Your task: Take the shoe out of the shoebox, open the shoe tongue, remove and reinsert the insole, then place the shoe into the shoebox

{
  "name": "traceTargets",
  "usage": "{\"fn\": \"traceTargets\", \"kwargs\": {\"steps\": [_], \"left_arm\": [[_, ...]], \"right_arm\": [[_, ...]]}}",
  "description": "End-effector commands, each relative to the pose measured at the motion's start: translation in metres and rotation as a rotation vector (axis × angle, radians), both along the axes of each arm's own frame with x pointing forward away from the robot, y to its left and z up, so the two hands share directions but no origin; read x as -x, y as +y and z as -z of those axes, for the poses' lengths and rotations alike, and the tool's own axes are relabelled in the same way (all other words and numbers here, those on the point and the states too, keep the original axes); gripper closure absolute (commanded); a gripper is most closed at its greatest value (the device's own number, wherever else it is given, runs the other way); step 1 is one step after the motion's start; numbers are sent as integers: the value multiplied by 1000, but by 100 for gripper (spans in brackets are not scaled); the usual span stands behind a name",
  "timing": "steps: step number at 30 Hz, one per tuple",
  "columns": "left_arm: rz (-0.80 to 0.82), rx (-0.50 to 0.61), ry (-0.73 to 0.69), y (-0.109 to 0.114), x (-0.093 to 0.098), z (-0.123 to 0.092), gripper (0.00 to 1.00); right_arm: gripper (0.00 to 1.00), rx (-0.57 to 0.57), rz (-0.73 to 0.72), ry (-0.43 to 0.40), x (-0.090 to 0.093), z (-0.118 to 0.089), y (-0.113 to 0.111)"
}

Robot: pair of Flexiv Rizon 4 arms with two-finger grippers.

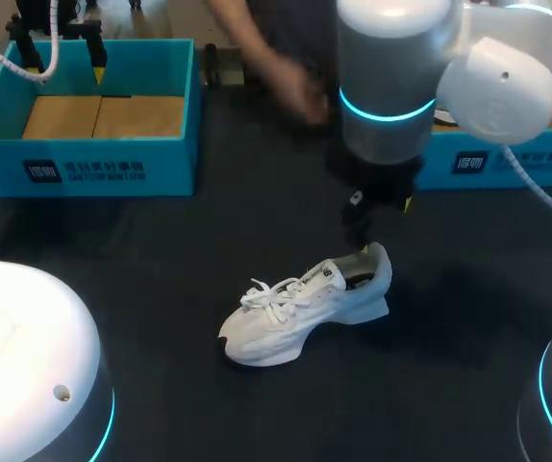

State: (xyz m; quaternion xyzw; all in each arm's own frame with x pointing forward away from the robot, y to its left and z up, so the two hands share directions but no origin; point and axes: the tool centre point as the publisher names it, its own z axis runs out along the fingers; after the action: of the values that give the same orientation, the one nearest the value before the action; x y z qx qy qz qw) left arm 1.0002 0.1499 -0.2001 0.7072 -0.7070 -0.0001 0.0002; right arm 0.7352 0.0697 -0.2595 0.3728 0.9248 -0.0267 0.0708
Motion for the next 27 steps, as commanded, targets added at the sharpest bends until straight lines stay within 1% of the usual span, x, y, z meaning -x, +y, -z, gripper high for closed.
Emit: {"fn": "traceTargets", "kwargs": {"steps": [1,3,4,6,7,10,12,13,16,20,23,27], "left_arm": [[0,0,0,0,0,0,0],[0,0,0,0,0,0,0],[0,0,0,0,0,0,0],[0,0,0,0,0,0,0],[0,0,0,0,0,0,0],[0,0,0,0,0,0,0],[0,0,0,0,0,0,0],[0,0,0,0,0,0,0],[0,0,0,0,0,0,0],[0,0,0,0,0,0,0],[0,0,0,0,0,0,0],[0,0,0,0,0,0,0]], "right_arm": [[0,-15,-4,-3,1,2,-4],[0,-15,-4,-3,1,2,-4],[0,-147,-49,-50,1,-2,-6],[0,-150,-164,-46,4,-1,-9],[0,-188,-211,-47,5,0,-12],[0,-241,-349,-64,7,-1,-21],[0,-301,-428,-90,7,-3,-29],[0,-311,-457,-108,7,-4,-32],[0,-367,-553,-126,6,-4,-39],[0,-451,-697,-132,6,-3,-47],[0,-492,-823,-120,9,3,-51],[0,-525,-887,-132,8,12,-62]]}}
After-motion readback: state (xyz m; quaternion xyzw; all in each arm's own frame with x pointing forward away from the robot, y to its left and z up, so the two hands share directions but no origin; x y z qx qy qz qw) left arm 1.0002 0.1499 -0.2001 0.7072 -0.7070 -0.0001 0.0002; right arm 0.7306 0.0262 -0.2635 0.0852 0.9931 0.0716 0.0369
